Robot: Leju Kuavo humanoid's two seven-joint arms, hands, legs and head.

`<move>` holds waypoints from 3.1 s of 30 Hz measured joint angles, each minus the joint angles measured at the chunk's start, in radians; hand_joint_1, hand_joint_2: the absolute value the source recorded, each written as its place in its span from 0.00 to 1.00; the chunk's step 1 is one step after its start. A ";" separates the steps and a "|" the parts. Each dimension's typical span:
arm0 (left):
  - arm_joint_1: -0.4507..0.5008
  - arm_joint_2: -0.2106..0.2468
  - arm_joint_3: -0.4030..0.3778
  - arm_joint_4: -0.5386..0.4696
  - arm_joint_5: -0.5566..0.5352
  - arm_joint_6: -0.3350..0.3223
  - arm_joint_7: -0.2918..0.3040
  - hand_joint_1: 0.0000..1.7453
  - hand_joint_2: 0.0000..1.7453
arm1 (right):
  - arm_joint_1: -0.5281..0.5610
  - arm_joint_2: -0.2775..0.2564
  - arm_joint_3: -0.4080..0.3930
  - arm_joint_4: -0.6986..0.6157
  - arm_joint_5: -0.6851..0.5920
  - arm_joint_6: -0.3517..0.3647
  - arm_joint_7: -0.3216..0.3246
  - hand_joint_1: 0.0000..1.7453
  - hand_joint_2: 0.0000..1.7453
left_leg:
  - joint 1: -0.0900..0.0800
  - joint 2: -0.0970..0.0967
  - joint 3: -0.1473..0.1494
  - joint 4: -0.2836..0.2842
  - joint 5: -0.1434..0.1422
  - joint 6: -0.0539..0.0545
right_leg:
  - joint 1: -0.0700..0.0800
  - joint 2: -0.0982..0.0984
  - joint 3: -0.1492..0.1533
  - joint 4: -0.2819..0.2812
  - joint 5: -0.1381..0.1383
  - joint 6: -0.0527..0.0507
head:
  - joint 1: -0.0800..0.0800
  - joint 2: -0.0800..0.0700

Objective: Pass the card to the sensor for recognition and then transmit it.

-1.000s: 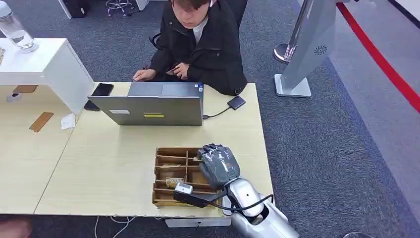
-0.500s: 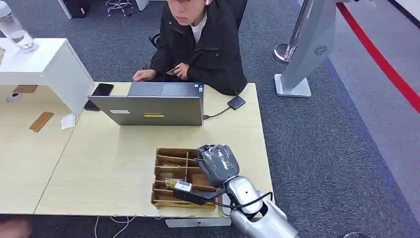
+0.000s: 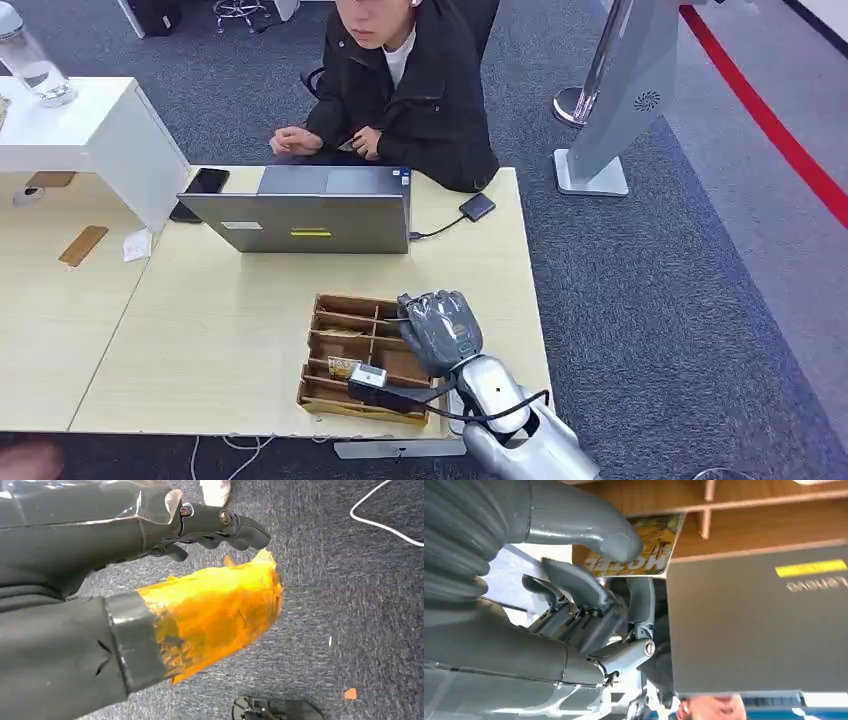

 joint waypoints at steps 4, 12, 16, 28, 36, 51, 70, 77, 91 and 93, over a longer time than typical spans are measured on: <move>0.000 0.000 0.000 0.000 0.000 0.000 -0.001 0.00 0.00 | 0.002 0.001 -0.002 -0.012 0.000 -0.002 0.000 1.00 1.00 | 0.000 0.000 0.000 0.000 0.000 0.000 | 0.000 0.000 0.000 0.000 0.000 0.000 | 0.000 0.000; 0.002 0.000 0.000 0.000 0.015 0.003 -0.016 0.00 0.00 | 0.023 0.001 -0.004 -0.091 0.011 -0.045 -0.032 1.00 1.00 | 0.000 0.000 0.000 0.000 0.000 0.000 | 0.000 0.000 0.000 0.000 0.000 0.000 | 0.000 0.000; 0.007 0.000 0.001 0.000 0.026 0.005 -0.028 0.00 0.00 | 0.031 0.000 -0.004 -0.177 0.014 -0.055 -0.044 1.00 1.00 | 0.000 0.000 0.000 0.000 0.000 0.000 | 0.000 0.000 0.000 0.000 0.000 0.000 | 0.000 0.000; 0.017 0.000 0.006 0.000 0.035 0.007 -0.042 0.00 0.00 | 0.039 -0.022 0.000 -0.345 0.003 -0.078 -0.063 1.00 1.00 | 0.000 0.000 0.000 0.000 0.000 0.000 | 0.000 0.000 0.000 0.000 0.000 0.000 | 0.000 0.000; 0.017 0.000 0.011 0.000 0.039 0.007 -0.046 0.00 0.00 | 0.041 -0.034 0.006 -0.399 -0.001 -0.103 -0.079 1.00 1.00 | 0.000 0.000 0.000 0.000 0.000 0.000 | 0.000 0.000 0.000 0.000 0.000 0.000 | 0.000 0.000; 0.017 0.002 0.021 0.000 0.029 0.008 -0.053 0.00 0.00 | 0.029 -0.051 0.005 -0.463 -0.026 -0.129 -0.086 1.00 1.00 | 0.000 0.000 0.000 0.000 0.000 0.000 | 0.000 0.000 0.000 0.000 0.000 0.000 | 0.000 0.000; 0.017 0.002 0.021 0.000 0.029 0.008 -0.053 0.00 0.00 | 0.028 -0.053 0.005 -0.463 -0.026 -0.130 -0.085 1.00 1.00 | 0.000 0.000 0.000 0.000 0.000 0.000 | 0.000 0.000 0.000 0.000 0.000 0.000 | 0.000 0.000; 0.017 0.003 0.021 0.000 0.029 0.008 -0.053 0.00 0.00 | 0.028 -0.053 0.005 -0.463 -0.026 -0.130 -0.086 1.00 1.00 | 0.000 0.000 0.000 0.000 0.000 0.000 | 0.000 0.000 0.000 0.000 0.000 0.000 | 0.000 0.000; 0.017 0.005 0.021 0.000 0.029 0.008 -0.053 0.00 0.00 | 0.028 -0.053 0.005 -0.463 -0.026 -0.130 -0.085 1.00 1.00 | 0.000 0.000 0.000 0.000 0.000 0.000 | 0.000 0.000 0.000 0.000 0.000 0.000 | 0.000 0.000; 0.017 0.005 0.021 0.000 0.029 0.008 -0.053 0.00 0.00 | 0.028 -0.053 0.005 -0.463 -0.026 -0.130 -0.085 1.00 1.00 | 0.000 0.000 0.000 0.000 0.000 0.000 | 0.000 0.000 0.000 0.000 0.000 0.000 | 0.000 0.000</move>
